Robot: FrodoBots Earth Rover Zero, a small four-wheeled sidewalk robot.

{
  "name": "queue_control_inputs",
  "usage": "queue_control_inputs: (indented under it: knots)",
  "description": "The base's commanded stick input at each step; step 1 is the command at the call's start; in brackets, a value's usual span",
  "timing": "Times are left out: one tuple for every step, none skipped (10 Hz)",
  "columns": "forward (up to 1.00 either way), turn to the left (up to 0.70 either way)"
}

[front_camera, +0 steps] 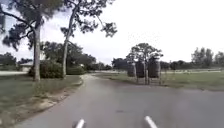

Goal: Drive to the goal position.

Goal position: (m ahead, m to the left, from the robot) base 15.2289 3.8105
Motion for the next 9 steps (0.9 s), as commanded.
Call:
queue_control_inputs:
  knots:
    - [0.69,0.34]
    - [0.69,0.34]
    - [0.69,0.34]
    - [0.69,0.34]
    - [0.69,0.34]
    - [0.69,0.34]
    - [0.69,0.26]
    - [0.69,0.04]
    - [0.69,0.03]
